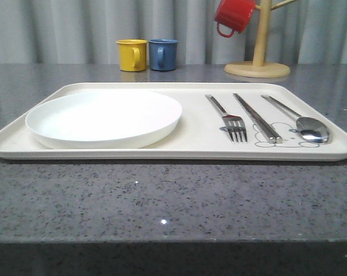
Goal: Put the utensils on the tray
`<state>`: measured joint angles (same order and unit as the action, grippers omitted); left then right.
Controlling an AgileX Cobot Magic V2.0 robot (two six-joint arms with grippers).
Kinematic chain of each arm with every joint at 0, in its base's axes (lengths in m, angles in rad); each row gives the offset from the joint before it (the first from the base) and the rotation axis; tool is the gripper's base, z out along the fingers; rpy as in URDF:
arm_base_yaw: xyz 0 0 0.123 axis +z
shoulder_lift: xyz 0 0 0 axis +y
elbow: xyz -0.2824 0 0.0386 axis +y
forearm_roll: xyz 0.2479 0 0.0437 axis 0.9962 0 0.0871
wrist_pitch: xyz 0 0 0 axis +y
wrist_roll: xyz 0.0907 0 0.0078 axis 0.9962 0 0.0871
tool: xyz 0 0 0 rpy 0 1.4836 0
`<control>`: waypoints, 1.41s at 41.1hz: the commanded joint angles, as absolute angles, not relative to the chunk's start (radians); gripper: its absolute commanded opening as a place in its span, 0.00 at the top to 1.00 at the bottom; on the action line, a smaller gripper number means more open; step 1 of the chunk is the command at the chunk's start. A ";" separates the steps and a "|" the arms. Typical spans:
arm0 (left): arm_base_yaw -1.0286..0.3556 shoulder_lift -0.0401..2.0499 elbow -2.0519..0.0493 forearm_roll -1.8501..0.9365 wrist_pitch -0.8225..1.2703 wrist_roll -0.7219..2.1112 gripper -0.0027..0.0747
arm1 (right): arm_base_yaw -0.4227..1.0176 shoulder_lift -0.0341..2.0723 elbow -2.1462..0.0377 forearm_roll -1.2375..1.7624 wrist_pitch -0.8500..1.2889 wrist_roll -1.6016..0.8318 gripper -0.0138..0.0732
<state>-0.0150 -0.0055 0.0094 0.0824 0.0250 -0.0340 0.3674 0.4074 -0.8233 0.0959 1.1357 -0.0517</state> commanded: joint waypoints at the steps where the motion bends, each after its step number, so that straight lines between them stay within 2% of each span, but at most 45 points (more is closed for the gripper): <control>1: -0.020 -0.030 0.007 0.074 -0.058 -0.043 0.99 | 0.368 0.415 -0.839 0.092 1.079 -0.054 0.92; 13: -0.020 -0.030 0.007 0.074 -0.058 -0.043 0.99 | 0.307 0.386 -0.734 0.091 1.037 -0.055 0.92; 26: -0.020 -0.030 0.007 0.074 -0.058 -0.043 0.99 | 0.206 0.194 -0.388 0.089 0.435 -0.055 0.92; 35: -0.020 -0.030 0.007 0.074 -0.058 -0.043 0.99 | 0.103 0.079 -0.130 0.089 0.126 -0.055 0.92; 47: -0.020 -0.030 0.007 0.074 -0.058 -0.043 0.99 | 0.082 -0.028 0.030 0.089 -0.033 -0.055 0.92; 58: -0.020 -0.030 0.007 0.074 -0.058 -0.043 0.99 | 0.079 -0.027 0.026 0.089 -0.012 -0.055 0.92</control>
